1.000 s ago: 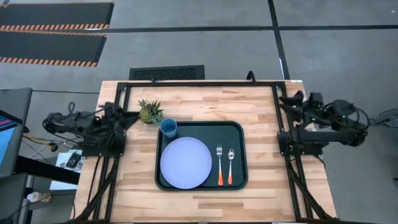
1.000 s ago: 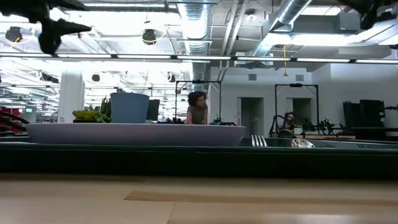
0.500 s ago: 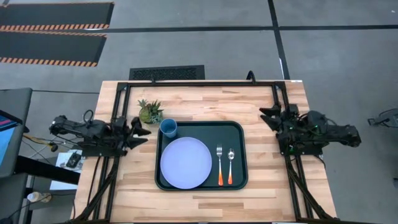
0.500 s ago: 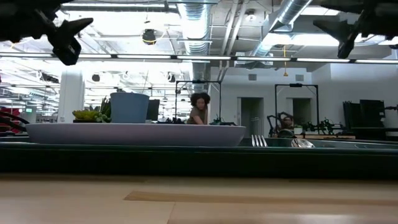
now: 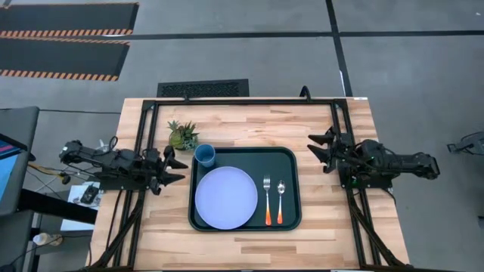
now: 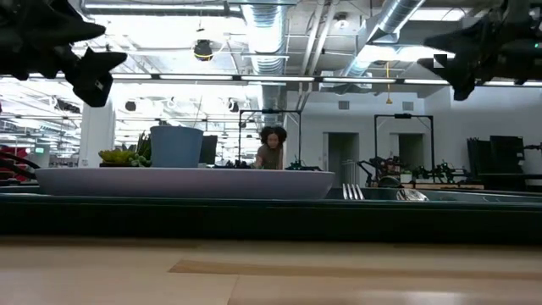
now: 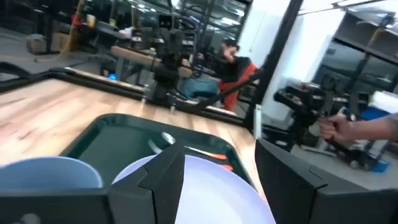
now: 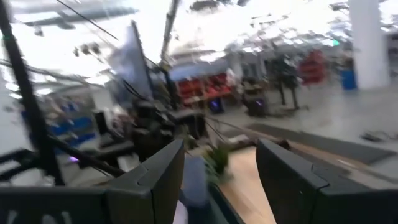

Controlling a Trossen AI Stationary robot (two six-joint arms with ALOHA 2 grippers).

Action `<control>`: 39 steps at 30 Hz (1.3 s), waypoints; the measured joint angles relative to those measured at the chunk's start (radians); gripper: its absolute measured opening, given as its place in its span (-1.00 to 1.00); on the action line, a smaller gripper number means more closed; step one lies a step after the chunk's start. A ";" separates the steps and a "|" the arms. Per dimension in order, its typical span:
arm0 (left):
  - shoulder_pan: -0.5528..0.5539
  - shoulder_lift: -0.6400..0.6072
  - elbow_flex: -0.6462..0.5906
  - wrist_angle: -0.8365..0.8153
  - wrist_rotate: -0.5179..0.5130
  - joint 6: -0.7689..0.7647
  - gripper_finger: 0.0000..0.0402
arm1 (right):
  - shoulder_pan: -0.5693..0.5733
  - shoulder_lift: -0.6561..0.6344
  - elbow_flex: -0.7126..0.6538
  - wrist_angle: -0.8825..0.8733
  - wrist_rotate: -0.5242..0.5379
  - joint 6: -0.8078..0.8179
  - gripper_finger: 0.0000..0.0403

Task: Pick and place plate/cup/fork/spoon on tray
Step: Return to Home Position

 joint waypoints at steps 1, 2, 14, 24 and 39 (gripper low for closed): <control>0.000 0.000 0.000 0.000 -0.014 0.000 -0.09 | -0.006 0.000 0.000 -0.020 0.012 0.000 0.11; 0.000 0.000 0.000 0.005 -0.041 0.000 -0.09 | -0.010 0.000 0.000 -0.039 0.020 0.001 0.11; 0.000 0.001 0.005 -0.003 -0.189 0.003 -0.09 | -0.020 0.001 0.000 -0.208 0.023 0.018 0.11; 0.000 0.001 0.006 -0.008 -0.188 0.002 -0.09 | -0.020 0.001 0.000 -0.227 0.022 0.018 0.11; 0.000 0.001 0.007 -0.010 -0.188 0.001 -0.09 | -0.020 0.001 0.000 -0.230 0.022 0.018 0.11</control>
